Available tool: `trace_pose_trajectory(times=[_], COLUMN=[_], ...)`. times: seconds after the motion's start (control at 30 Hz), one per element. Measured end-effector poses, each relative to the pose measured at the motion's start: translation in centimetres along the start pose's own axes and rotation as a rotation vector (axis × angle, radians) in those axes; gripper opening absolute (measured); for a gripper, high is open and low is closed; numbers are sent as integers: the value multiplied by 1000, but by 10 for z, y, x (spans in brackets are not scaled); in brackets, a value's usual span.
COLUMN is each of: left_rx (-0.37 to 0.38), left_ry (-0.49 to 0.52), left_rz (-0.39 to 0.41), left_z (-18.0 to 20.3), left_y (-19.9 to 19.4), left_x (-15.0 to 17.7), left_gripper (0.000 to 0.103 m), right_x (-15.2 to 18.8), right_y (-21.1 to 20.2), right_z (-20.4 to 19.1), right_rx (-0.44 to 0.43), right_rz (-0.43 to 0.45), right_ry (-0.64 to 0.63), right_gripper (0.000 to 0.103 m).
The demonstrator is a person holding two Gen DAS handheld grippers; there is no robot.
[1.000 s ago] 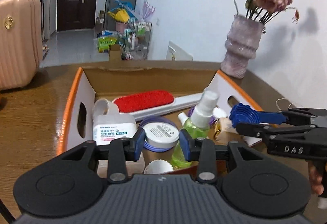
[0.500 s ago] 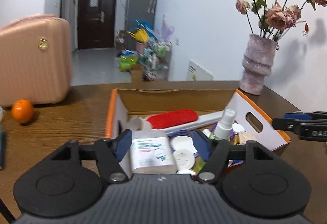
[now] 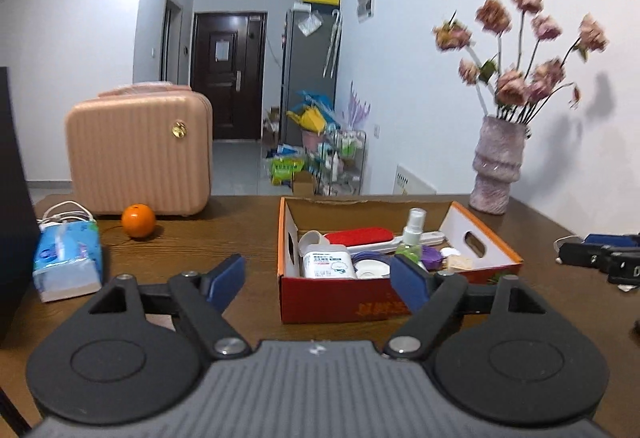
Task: Organize rigid objects
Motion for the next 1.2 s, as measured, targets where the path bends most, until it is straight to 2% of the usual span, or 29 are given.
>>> trace_pose_trajectory(times=[0.07,0.13,0.4,0.57,0.67,0.73,0.8,0.87,0.97,1.2], left_rx=[1,3,-17,-18,-29,-34,-56,-44,-33,-50], left_ry=[7,14,45,49,60,49,13,6,60,55], left_rz=[19,43,100,142,174,168,153,128,129,135], left_z=[2,4,15,18,15,13,7,8,18,14], left_y=[-23,-48,-122,-167,-198,-215,-227,-233,-237,-238], left_x=[5,11,49,66,79,93,106,117,118,118], left_gripper=[85,88,94,103,103,103,103,103,103,103], right_x=[6,11,39,60,78,95,114,126,127,125], right_y=[-21,-41,-123,-162,-185,-204,-221,-235,-245,-249], right_z=[-9,-16,-61,-82,-88,-94,-100,-107,-116,-117], right_rx=[14,24,22,11,15,12,7,18,30,49], right_rz=[30,63,185,209,207,193,181,185,193,197], right_ry=[-4,-5,-75,-86,-46,-22,-3,-6,-42,-49], right_gripper=[62,71,82,87,91,92,92,93,97,100])
Point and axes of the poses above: each gripper's, at about its wrist camera, not at the fingertips, and y roughly the way its jaws point, z to its right, x to its underside, the point moved 9 cm from there along y, roughly the way its jaws point, and after that the axes turned 1 degree about -y, right-handed, at the moved point
